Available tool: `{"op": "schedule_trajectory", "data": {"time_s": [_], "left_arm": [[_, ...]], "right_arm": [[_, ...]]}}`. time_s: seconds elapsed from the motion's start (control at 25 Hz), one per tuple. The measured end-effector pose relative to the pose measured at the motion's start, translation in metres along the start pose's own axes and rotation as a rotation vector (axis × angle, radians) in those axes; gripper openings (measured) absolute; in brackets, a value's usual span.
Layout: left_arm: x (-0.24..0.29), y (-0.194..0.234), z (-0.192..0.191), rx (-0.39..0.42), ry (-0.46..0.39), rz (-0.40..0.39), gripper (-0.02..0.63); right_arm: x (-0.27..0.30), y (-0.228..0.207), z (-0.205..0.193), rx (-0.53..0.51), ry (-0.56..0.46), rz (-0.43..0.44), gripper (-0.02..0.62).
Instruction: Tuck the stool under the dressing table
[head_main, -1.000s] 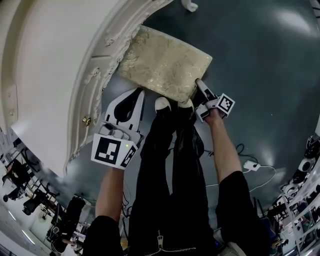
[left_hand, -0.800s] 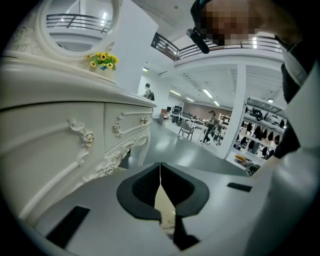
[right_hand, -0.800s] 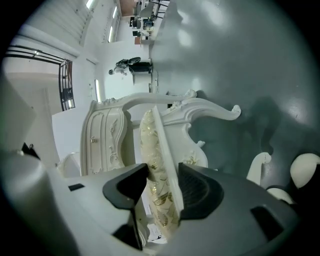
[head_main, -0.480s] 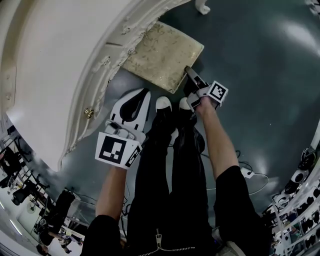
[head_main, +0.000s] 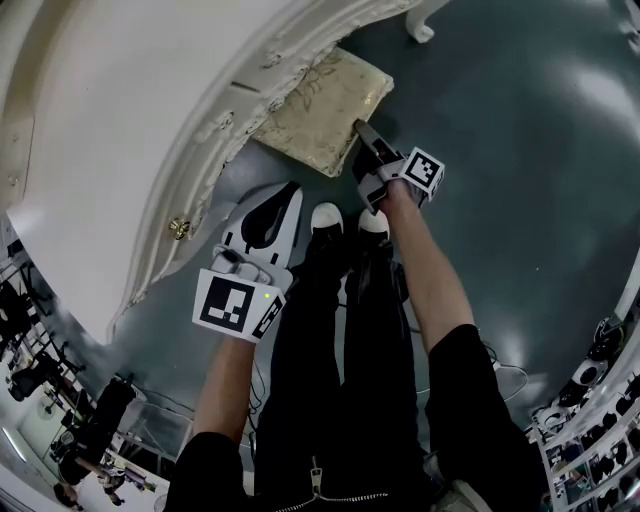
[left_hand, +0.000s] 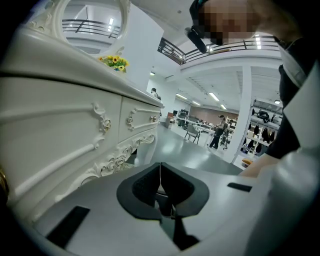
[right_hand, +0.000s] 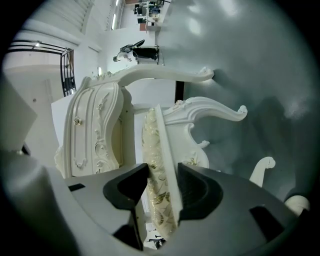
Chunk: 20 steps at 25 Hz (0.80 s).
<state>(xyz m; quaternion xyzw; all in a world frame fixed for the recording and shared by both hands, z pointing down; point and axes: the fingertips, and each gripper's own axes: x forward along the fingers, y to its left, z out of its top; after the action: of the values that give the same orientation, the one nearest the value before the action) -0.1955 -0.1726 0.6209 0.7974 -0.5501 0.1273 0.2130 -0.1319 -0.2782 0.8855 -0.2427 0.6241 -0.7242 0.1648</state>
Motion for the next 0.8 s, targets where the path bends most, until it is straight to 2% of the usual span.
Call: {"op": "schedule_trajectory", "data": {"time_s": [0.32, 0.8], "left_arm": [[-0.002, 0.027, -0.010, -0.010, -0.009, 0.043, 0.023], [-0.016, 0.018, -0.020, 0.002, -0.020, 0.113, 0.023]], "right_arm": [[0.068, 0.011, -0.017, -0.024, 0.076, 0.018, 0.189], [0.096, 0.016, -0.029, -0.021, 0.133, 0.048, 0.189]]}}
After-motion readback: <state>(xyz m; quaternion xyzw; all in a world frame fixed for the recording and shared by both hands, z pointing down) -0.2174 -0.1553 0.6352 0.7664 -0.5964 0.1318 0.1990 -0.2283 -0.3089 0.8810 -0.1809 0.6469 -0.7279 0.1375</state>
